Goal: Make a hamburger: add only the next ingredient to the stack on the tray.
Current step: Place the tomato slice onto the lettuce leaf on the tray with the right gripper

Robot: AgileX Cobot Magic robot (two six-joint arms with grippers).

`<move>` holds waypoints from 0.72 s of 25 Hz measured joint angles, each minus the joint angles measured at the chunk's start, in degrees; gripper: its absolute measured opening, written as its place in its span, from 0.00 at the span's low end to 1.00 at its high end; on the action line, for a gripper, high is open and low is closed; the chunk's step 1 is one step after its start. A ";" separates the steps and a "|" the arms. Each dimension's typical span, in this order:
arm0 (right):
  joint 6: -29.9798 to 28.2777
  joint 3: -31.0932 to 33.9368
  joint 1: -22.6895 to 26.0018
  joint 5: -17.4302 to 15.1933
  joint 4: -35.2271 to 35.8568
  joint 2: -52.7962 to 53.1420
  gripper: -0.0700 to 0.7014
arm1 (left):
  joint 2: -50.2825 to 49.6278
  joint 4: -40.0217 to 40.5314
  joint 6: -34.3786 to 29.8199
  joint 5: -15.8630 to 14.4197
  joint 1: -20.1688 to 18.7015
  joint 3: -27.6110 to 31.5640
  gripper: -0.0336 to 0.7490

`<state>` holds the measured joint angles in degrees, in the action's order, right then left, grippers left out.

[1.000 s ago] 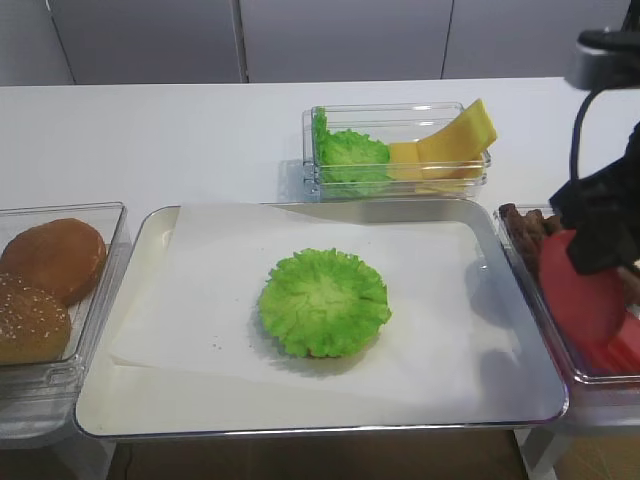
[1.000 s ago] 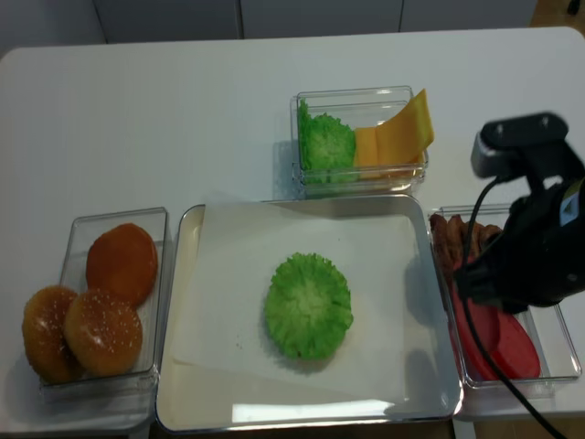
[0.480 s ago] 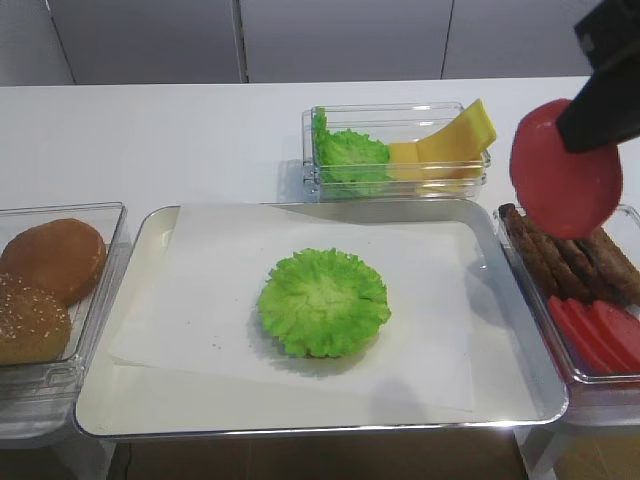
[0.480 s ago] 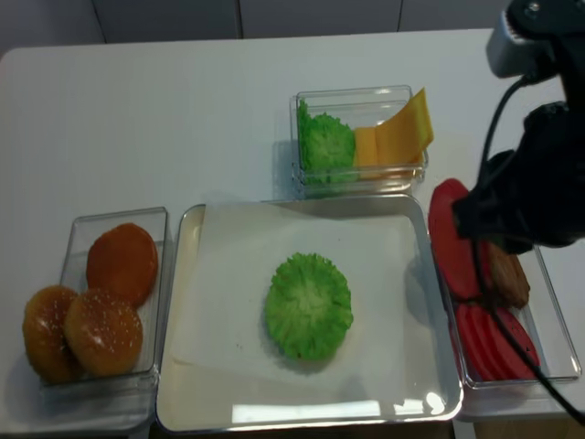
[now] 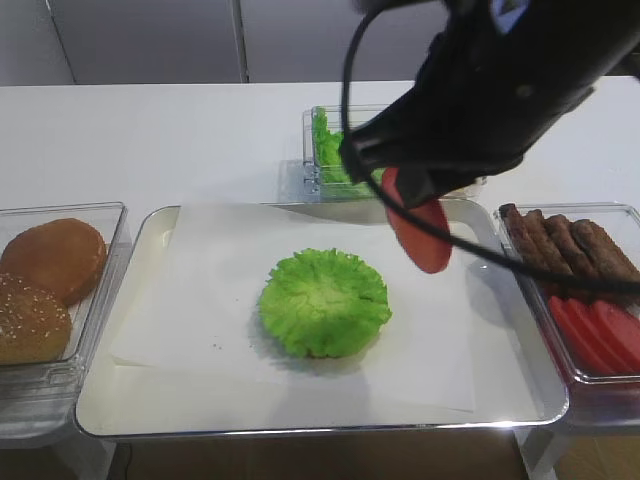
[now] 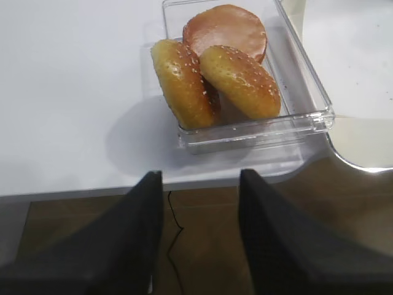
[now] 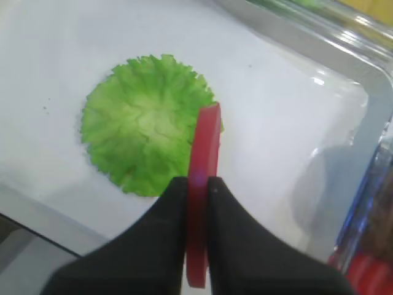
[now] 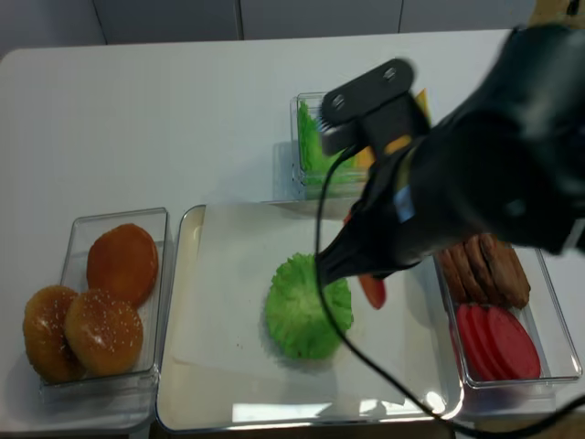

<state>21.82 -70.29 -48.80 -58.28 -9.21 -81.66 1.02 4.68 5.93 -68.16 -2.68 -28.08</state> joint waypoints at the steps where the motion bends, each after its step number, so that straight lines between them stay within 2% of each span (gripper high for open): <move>1: 0.67 0.00 -0.78 0.79 -1.21 -1.49 0.19 | 0.00 0.00 0.00 0.00 0.00 0.00 0.43; 7: 2.14 -0.09 -2.10 5.92 -6.52 -7.68 0.19 | 0.00 0.00 0.00 0.00 0.00 0.00 0.43; 15: 2.27 -0.09 -2.10 9.76 -8.38 -11.26 0.19 | 0.00 0.00 0.00 0.00 0.00 0.00 0.43; 18: 2.27 -0.14 -2.10 10.17 -8.60 -11.24 0.19 | 0.00 0.00 0.00 0.00 0.00 0.00 0.43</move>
<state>24.09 -70.42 -50.90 -48.11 -17.81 -92.89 1.02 4.68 5.93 -68.16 -2.68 -28.08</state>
